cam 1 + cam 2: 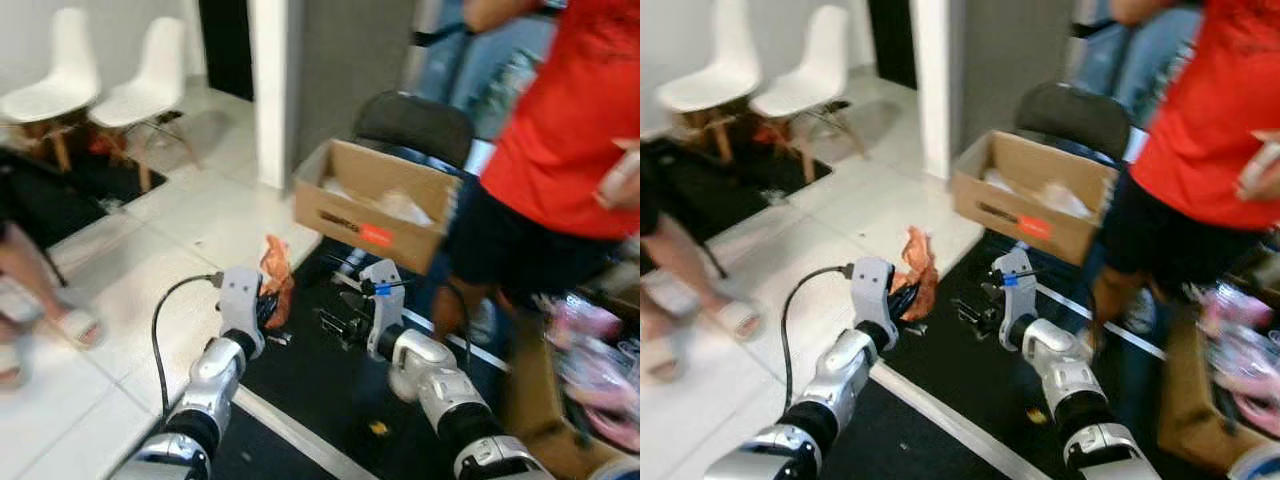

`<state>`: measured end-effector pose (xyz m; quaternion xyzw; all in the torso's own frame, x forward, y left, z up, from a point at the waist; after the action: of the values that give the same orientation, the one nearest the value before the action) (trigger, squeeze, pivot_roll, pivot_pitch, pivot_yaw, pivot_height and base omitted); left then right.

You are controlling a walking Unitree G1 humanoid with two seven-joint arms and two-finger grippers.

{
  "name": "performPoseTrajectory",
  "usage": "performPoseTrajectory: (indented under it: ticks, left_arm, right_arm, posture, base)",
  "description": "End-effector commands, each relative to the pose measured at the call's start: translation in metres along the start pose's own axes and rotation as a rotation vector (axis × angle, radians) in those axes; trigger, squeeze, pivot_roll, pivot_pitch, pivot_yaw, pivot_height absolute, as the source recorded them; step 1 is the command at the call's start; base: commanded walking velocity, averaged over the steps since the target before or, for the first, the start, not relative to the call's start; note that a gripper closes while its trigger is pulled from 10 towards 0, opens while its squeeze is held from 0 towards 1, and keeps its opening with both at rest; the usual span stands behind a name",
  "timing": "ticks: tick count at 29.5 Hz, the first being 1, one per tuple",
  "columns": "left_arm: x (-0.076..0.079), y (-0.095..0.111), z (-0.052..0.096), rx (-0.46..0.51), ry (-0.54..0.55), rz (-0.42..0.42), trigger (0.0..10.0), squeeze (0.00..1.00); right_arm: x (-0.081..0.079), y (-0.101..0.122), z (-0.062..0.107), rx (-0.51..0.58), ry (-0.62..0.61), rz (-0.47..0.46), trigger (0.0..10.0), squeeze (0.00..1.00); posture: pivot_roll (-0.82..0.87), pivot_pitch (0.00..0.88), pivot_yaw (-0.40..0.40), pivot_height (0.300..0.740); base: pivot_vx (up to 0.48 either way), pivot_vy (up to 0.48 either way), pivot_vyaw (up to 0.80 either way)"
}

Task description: Picking trash to rubbish bin

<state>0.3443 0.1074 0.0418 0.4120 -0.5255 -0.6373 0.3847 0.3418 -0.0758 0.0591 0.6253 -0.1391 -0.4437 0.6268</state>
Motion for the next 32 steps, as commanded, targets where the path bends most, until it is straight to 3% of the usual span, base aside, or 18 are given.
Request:
performPoseTrajectory:
  ticks: [1, 9, 25, 32]
  left_arm:
    - [0.0011, -0.0023, 0.0001, -0.017, -0.011, -0.001, 10.0, 0.0]
    - [0.0019, -0.0034, 0.001, -0.019, -0.019, -0.003, 10.0, 0.0]
    - [0.0023, -0.006, 0.0037, -0.023, -0.019, 0.002, 10.0, 0.0]
    - [0.0012, -0.0054, 0.0039, -0.019, -0.015, 0.002, 10.0, 0.0]
  right_arm:
    - [0.0055, -0.005, 0.0047, -0.016, -0.017, -0.001, 10.0, 0.0]
    - [0.0057, -0.0057, 0.0046, -0.006, -0.031, -0.013, 10.0, 0.0]
    - [0.0063, -0.0067, 0.0046, -0.005, -0.043, -0.024, 10.0, 0.0]
    - [0.009, -0.0052, 0.0041, 0.0, -0.064, -0.019, 10.0, 0.0]
  posture:
    - [0.03, 0.0, 0.01, 0.74]
    - [0.03, 0.0, 0.016, 0.74]
    - [0.04, 0.0, 0.014, 0.74]
    - [0.04, 0.0, 0.02, 0.74]
  base:
    - [0.401, 0.0, 0.0]
    - [0.398, 0.0, 0.0]
    - [0.388, 0.0, -0.8]
    - [0.361, 0.0, 0.0]
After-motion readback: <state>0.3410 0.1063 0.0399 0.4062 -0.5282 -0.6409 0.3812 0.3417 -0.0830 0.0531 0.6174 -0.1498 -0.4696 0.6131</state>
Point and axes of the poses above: a point about 5 cm out from each wrist's last joint towards the gripper, its own z axis pointing back from the gripper into the wrist, its own y axis along the axis of the wrist's last joint, x = y × z, the point moved 3 cm from there along -z, pointing out of the wrist towards the gripper, and after that the axes turned 13 degrees about -z, right-handed, at the moved point
